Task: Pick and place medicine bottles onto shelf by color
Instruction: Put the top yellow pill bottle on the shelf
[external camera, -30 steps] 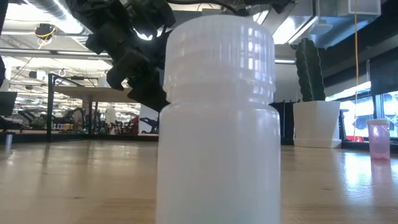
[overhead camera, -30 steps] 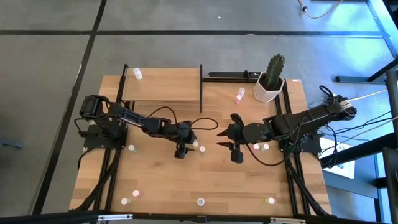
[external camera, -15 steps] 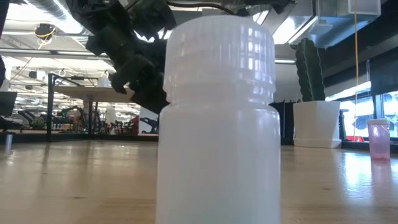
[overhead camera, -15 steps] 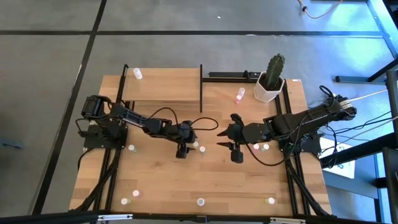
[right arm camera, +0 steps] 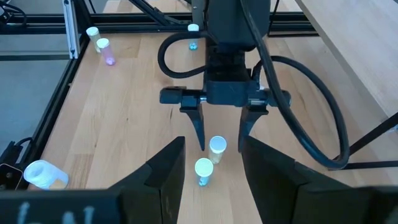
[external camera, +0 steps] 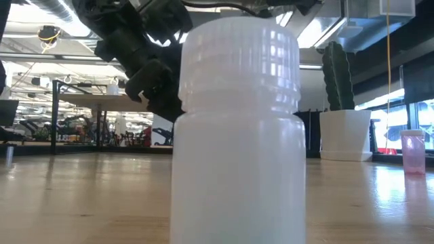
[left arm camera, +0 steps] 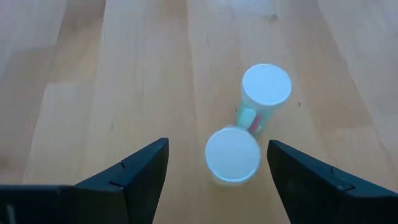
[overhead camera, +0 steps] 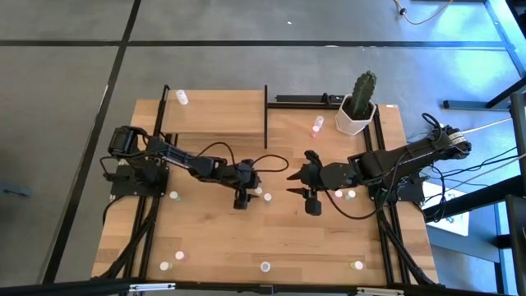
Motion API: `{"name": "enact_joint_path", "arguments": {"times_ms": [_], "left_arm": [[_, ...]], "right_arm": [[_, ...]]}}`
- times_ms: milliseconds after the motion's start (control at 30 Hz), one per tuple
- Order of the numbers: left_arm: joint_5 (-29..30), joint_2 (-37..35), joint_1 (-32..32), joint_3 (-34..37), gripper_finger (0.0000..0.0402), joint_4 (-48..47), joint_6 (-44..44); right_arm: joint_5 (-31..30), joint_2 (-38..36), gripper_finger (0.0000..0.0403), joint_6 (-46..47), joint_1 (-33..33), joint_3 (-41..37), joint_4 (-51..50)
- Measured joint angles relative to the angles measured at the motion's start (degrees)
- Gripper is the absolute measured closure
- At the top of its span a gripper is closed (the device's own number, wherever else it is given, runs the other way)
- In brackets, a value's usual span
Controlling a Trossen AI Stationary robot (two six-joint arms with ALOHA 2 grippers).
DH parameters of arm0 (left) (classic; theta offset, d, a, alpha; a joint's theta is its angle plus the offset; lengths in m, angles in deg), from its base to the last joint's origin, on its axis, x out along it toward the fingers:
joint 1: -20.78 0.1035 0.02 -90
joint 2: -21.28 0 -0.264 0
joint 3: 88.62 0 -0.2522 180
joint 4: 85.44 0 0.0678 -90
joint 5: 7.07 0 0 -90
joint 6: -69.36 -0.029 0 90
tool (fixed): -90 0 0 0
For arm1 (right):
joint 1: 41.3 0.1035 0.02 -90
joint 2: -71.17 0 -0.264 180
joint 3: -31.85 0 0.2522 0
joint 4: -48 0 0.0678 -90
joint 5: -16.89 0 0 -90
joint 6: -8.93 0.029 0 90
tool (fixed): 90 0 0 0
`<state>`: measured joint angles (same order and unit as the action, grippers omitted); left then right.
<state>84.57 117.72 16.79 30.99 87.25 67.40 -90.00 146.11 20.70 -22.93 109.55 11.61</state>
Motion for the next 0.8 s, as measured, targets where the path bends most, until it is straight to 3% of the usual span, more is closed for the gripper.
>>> {"name": "enact_joint_path", "arguments": {"times_ms": [800], "left_arm": [[-0.08, 0.0, -0.5, 0.0, 0.0254, 0.08, 0.02]], "right_arm": [[-0.02, 0.0, 0.0242, -0.07, 0.02, 0.01, 0.0]]}}
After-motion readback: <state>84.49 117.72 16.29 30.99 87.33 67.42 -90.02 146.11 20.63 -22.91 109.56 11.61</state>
